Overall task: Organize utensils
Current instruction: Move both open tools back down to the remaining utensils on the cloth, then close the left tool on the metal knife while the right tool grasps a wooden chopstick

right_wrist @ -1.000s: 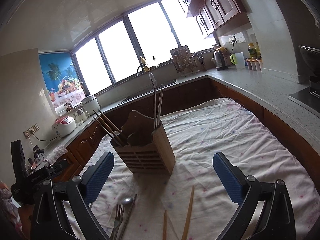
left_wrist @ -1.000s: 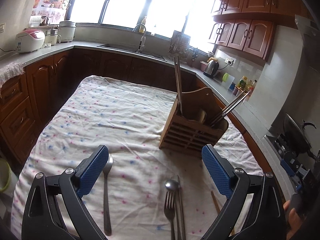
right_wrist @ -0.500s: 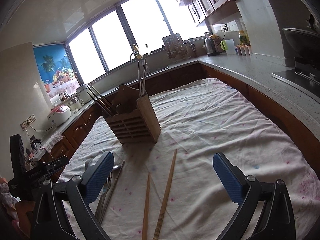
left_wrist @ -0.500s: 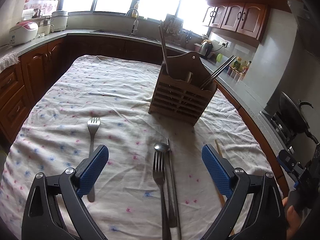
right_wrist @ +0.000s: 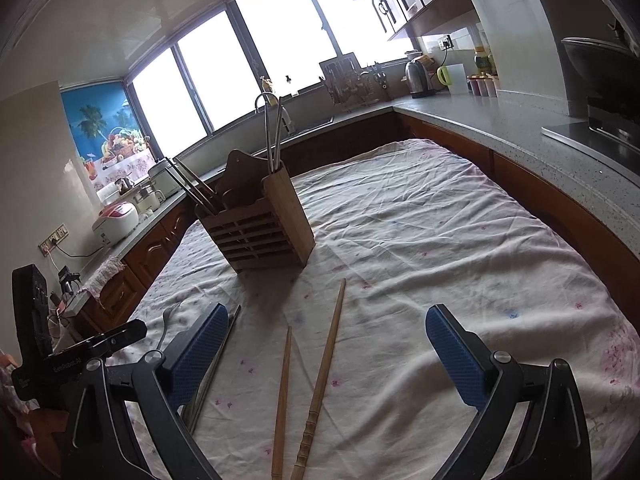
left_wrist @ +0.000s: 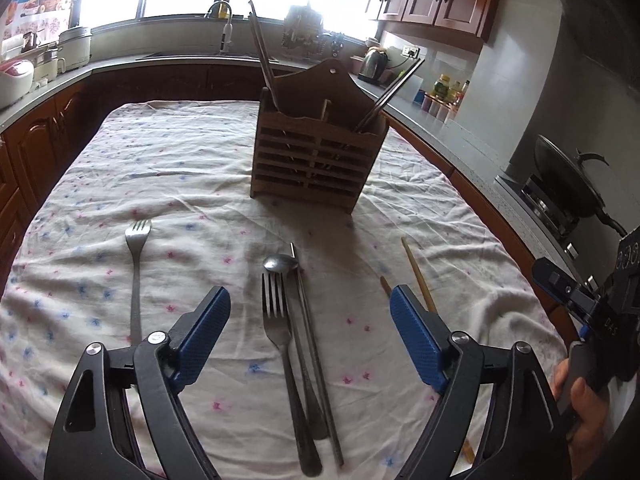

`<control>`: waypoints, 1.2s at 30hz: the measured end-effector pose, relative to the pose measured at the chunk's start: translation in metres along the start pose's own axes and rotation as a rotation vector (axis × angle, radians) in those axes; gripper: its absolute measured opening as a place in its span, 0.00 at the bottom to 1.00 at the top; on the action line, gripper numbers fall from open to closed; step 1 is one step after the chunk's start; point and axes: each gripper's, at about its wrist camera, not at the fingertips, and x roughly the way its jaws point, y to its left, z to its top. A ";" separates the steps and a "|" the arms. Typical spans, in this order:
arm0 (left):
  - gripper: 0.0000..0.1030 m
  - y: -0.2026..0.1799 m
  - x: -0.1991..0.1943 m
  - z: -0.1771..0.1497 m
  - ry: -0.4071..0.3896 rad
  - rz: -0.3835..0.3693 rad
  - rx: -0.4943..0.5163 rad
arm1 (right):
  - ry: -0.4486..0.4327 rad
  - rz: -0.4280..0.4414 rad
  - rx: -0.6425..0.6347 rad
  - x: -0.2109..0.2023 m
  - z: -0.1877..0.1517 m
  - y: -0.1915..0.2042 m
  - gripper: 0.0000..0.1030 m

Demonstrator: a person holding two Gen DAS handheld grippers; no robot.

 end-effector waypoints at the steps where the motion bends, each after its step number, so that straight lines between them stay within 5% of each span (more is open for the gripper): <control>1: 0.73 -0.002 0.004 -0.001 0.012 -0.006 0.006 | 0.002 0.002 -0.001 0.001 -0.001 0.000 0.97; 8: 0.48 -0.009 0.033 0.000 0.095 -0.035 0.039 | 0.026 0.006 0.002 0.013 0.002 -0.003 0.96; 13: 0.32 -0.009 0.051 0.004 0.141 -0.063 0.040 | 0.081 0.005 -0.007 0.031 0.004 -0.003 0.72; 18: 0.30 -0.010 0.071 0.007 0.183 -0.051 0.052 | 0.149 0.000 -0.018 0.054 0.002 -0.002 0.49; 36: 0.29 -0.009 0.123 0.017 0.287 -0.001 0.083 | 0.314 -0.051 -0.058 0.126 -0.004 -0.002 0.34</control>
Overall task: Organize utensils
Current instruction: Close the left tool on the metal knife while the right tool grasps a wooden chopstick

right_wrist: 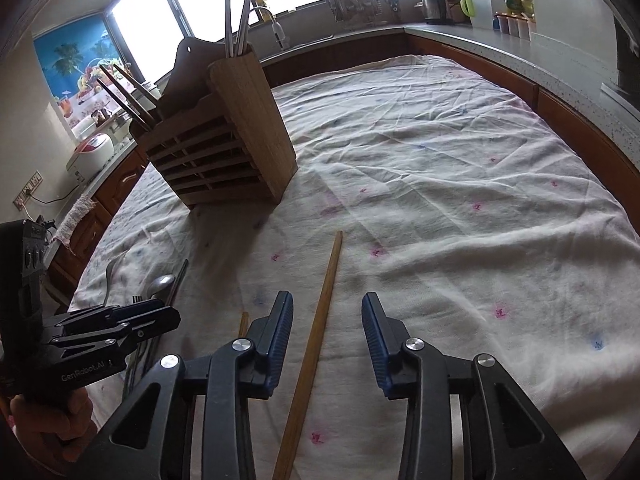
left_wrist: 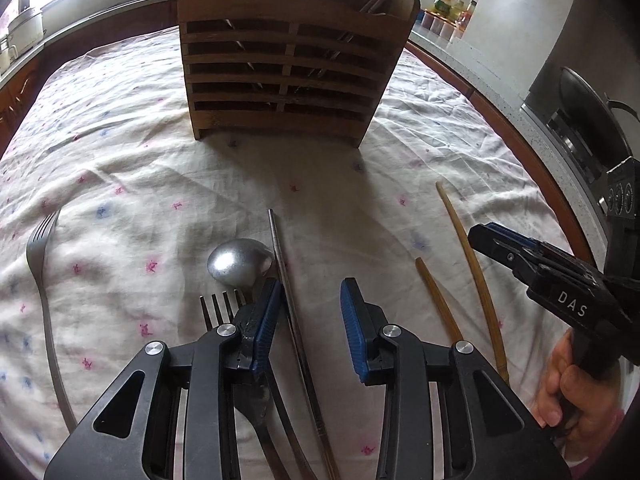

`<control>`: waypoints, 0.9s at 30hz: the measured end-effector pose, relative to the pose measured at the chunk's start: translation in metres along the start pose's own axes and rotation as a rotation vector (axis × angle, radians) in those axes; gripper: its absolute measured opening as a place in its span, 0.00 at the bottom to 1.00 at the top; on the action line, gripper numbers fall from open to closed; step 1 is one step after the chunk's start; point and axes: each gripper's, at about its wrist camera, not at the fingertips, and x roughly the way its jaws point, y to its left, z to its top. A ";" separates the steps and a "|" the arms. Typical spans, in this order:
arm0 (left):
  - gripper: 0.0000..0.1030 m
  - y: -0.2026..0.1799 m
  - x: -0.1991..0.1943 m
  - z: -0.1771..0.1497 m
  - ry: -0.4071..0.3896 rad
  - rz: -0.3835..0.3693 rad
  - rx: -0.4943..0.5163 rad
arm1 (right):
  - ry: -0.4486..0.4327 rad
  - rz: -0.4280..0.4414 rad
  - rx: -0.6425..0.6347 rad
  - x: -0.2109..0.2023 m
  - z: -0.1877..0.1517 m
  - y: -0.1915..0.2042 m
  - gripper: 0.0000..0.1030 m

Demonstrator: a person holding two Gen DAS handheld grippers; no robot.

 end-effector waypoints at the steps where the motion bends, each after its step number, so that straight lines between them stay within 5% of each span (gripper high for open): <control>1: 0.29 0.000 0.001 0.002 0.002 0.000 0.003 | 0.005 -0.004 -0.001 0.003 0.001 0.000 0.32; 9: 0.28 -0.007 0.008 0.009 0.004 0.026 0.056 | 0.050 -0.061 -0.065 0.024 0.013 0.011 0.29; 15: 0.11 -0.014 0.012 0.009 -0.020 0.074 0.103 | 0.082 -0.140 -0.218 0.036 0.015 0.032 0.26; 18: 0.06 -0.015 0.013 0.011 -0.021 0.080 0.112 | 0.074 -0.147 -0.209 0.035 0.015 0.028 0.10; 27: 0.04 -0.010 -0.006 0.012 -0.043 0.033 0.058 | 0.049 -0.055 -0.100 0.019 0.016 0.016 0.06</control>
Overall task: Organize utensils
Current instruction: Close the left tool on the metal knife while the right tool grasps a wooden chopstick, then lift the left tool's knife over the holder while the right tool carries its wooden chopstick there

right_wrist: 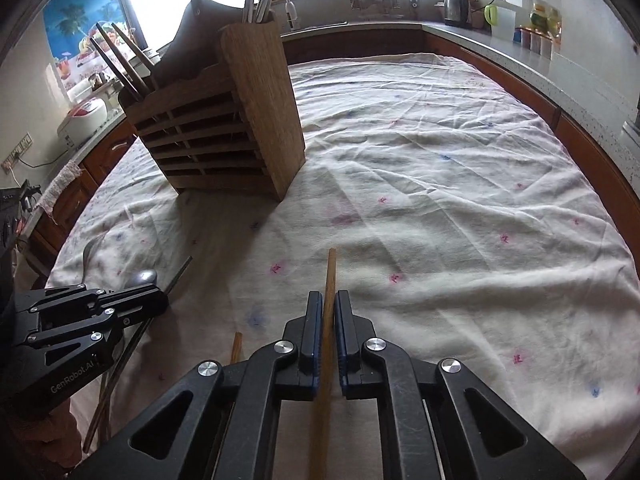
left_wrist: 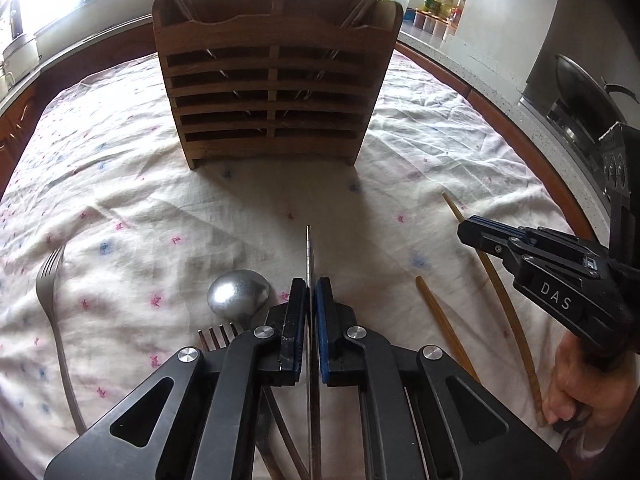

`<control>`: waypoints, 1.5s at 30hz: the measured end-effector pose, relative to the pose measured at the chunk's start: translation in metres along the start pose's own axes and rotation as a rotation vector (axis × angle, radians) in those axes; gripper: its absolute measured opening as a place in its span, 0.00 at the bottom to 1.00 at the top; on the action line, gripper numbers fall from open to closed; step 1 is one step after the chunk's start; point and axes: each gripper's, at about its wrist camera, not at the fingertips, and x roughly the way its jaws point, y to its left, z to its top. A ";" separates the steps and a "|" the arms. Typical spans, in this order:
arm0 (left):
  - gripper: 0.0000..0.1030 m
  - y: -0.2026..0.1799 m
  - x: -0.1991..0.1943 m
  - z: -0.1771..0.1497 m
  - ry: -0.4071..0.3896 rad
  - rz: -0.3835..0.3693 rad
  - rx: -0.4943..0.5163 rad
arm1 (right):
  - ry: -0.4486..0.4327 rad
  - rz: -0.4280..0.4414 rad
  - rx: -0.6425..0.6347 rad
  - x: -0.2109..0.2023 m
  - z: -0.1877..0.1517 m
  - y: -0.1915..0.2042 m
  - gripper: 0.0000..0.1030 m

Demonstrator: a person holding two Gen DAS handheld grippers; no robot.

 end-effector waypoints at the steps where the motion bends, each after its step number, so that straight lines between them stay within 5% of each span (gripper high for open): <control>1: 0.04 0.000 -0.005 0.000 -0.009 -0.002 -0.001 | -0.008 0.005 0.005 -0.005 0.000 -0.001 0.06; 22: 0.04 -0.006 -0.111 -0.010 -0.196 -0.083 -0.027 | -0.202 0.061 0.018 -0.099 0.004 0.007 0.06; 33: 0.04 0.000 -0.172 -0.013 -0.333 -0.102 -0.047 | -0.380 0.082 0.015 -0.169 0.006 0.018 0.06; 45: 0.04 0.009 -0.197 -0.011 -0.411 -0.099 -0.074 | -0.462 0.098 0.009 -0.195 0.012 0.025 0.06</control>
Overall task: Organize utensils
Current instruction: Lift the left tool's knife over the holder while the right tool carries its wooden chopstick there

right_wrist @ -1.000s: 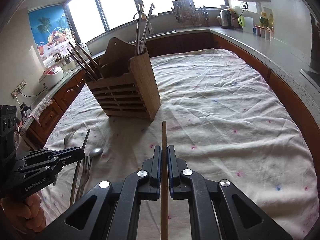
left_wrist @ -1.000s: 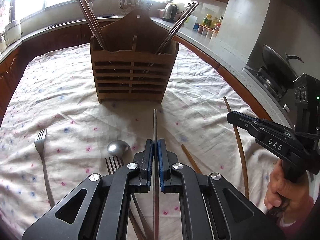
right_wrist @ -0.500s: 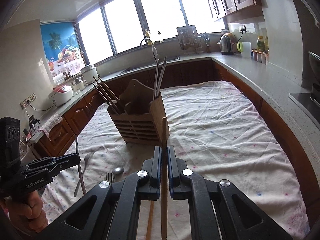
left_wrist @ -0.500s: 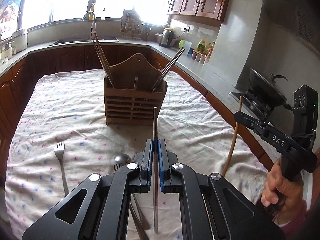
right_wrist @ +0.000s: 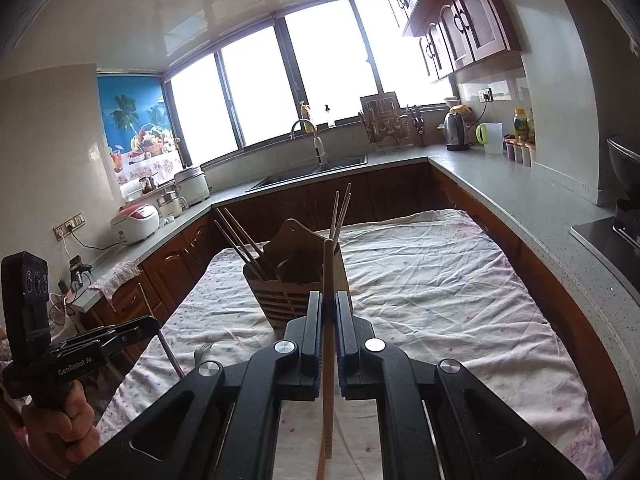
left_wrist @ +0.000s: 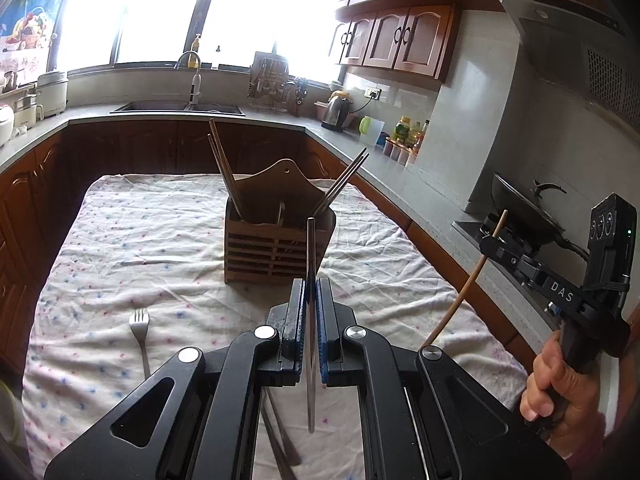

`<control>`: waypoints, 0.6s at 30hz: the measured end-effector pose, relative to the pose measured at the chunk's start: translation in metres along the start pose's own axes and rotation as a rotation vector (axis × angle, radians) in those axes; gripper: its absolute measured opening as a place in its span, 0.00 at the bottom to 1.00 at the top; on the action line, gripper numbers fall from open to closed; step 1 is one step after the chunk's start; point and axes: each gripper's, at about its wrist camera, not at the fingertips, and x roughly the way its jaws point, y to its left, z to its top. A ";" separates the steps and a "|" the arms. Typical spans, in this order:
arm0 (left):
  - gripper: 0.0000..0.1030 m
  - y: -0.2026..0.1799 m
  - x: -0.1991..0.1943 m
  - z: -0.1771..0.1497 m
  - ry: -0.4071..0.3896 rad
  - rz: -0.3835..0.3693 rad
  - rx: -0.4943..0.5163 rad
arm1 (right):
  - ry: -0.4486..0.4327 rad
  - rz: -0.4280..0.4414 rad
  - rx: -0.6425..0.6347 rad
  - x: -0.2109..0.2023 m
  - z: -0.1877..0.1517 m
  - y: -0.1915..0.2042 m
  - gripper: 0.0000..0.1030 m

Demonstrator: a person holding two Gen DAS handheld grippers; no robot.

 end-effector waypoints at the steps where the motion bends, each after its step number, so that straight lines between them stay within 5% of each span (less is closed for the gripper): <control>1: 0.04 0.001 0.000 0.000 -0.002 0.000 -0.002 | 0.001 0.000 0.000 0.000 0.000 0.000 0.06; 18: 0.04 0.007 -0.003 0.005 -0.025 0.008 -0.021 | -0.001 0.010 0.008 0.004 0.000 0.003 0.06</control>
